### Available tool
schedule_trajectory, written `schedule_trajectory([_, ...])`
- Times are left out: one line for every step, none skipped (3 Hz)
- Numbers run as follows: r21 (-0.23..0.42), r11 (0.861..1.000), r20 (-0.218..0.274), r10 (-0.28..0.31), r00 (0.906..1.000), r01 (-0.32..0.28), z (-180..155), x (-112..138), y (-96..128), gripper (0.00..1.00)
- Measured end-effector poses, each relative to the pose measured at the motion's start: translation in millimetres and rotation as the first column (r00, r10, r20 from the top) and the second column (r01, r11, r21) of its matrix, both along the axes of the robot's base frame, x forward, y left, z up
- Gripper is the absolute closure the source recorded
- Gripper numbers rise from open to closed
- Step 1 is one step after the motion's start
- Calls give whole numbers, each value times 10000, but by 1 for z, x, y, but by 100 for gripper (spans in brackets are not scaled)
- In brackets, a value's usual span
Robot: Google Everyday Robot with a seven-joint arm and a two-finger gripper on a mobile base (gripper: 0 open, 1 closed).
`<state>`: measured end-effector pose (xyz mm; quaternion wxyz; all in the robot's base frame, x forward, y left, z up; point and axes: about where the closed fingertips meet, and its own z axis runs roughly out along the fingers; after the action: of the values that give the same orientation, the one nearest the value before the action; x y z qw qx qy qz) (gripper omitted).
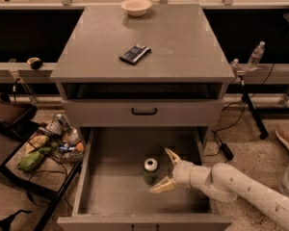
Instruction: Pick green can from middle drawer and place on counter
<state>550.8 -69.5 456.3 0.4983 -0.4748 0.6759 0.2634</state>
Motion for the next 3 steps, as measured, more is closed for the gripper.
schedule_trajectory([288, 9995, -272, 118, 9996, -111, -13, 5, 26, 19])
schedule_trajectory([542, 9984, -663, 177, 9976, -141, -26, 5, 44, 43])
schedule_trajectory([784, 9968, -1112, 241, 9935, -155, -37, 1, 53, 66])
